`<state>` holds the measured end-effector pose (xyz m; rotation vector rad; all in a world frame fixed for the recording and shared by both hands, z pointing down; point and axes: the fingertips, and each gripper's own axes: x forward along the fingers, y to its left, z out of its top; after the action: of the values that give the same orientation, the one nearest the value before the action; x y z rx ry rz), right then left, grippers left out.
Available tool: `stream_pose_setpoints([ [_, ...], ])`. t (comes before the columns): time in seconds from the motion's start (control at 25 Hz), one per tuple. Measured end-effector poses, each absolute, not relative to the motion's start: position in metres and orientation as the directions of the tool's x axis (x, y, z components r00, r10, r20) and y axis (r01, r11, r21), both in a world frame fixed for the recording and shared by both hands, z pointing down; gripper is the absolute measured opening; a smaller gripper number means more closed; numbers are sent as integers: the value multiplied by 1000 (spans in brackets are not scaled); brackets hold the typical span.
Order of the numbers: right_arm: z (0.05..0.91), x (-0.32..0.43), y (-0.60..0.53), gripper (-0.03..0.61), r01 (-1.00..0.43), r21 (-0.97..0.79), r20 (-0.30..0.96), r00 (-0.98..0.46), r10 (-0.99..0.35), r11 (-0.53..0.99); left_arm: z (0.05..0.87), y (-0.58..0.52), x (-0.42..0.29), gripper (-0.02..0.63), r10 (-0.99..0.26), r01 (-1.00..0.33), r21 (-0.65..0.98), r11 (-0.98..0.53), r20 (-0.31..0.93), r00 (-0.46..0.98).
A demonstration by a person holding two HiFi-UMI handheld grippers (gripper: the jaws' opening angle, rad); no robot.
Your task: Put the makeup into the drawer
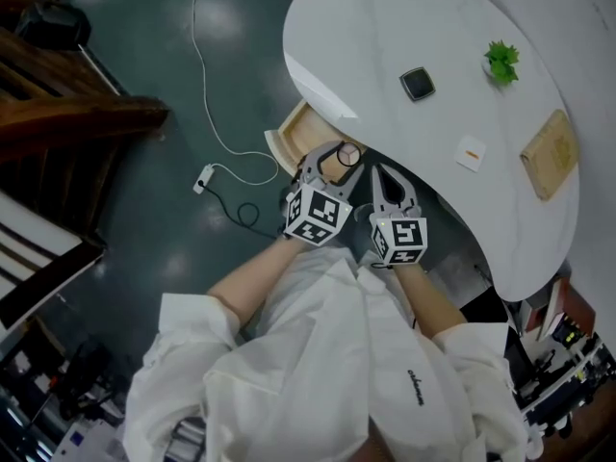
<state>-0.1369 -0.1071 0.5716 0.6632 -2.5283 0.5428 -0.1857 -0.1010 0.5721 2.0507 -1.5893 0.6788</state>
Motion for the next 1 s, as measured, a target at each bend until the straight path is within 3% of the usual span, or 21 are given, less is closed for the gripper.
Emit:
stream_pose_setpoints([
  [0.44,623,-183,-88,17,-517,-255,587,-755,-294,817,625,-72,-227,227,-686,-963,79,-257,687,239],
  [1.0,689,-205,-88,17,-523,-262,647,-719,-254,811,692,-75,-228,227,-563,-900,67,-431,759,326],
])
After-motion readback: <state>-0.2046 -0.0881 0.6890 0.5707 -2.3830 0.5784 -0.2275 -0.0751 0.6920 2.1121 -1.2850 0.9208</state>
